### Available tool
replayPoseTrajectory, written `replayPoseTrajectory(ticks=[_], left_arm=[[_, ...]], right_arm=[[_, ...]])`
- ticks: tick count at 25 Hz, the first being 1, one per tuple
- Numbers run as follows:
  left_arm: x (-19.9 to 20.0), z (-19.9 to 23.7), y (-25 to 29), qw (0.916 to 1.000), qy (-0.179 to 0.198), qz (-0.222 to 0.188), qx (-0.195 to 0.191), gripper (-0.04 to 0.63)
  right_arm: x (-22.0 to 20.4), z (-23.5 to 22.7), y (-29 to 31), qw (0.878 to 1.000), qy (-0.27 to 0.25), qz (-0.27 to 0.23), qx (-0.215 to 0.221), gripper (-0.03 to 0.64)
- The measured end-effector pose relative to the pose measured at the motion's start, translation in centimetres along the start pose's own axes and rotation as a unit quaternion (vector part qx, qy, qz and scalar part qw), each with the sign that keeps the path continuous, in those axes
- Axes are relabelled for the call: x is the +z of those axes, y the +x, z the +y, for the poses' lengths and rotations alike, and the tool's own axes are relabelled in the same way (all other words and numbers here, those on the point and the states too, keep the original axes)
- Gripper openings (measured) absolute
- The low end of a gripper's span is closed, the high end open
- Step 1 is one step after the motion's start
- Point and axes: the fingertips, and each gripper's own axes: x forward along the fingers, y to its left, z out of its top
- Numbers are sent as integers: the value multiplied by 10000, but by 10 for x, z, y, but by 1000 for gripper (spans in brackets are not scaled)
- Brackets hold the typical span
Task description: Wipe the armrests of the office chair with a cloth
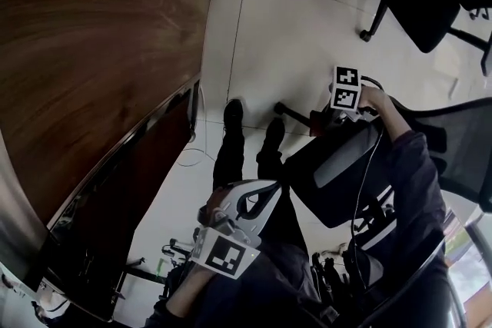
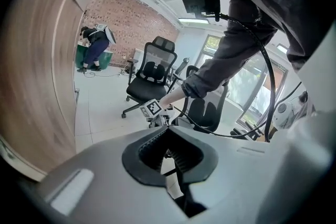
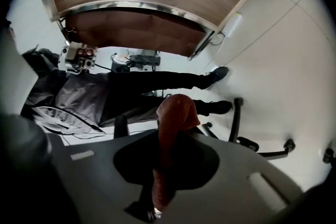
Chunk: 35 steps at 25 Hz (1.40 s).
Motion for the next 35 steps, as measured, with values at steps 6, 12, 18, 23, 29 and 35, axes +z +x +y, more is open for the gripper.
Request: replayPoseTrajectory(ticks=[6, 12, 18, 23, 29, 35], left_arm=[[-7, -1, 0, 10000, 40, 69, -19, 15], [-26, 3, -3, 9998, -22, 205, 78, 15], [-30, 2, -4, 9997, 39, 225, 63, 15], [-17, -6, -10, 9999, 110, 130, 0, 15], [-11, -10, -14, 9999, 155, 30, 14, 15], [-23, -5, -15, 9998, 114, 144, 84, 15]], right_arm=[[-14, -43, 14, 9975, 287, 547, -336, 57], [-29, -124, 32, 9854, 655, 495, -1492, 57], [-29, -134, 34, 9789, 499, 501, -1919, 55], [-8, -49, 25, 9964, 140, 232, -799, 55], [-7, 0, 21, 9985, 222, 454, 216, 55], [-17, -89, 25, 9891, 524, 558, -1261, 56]])
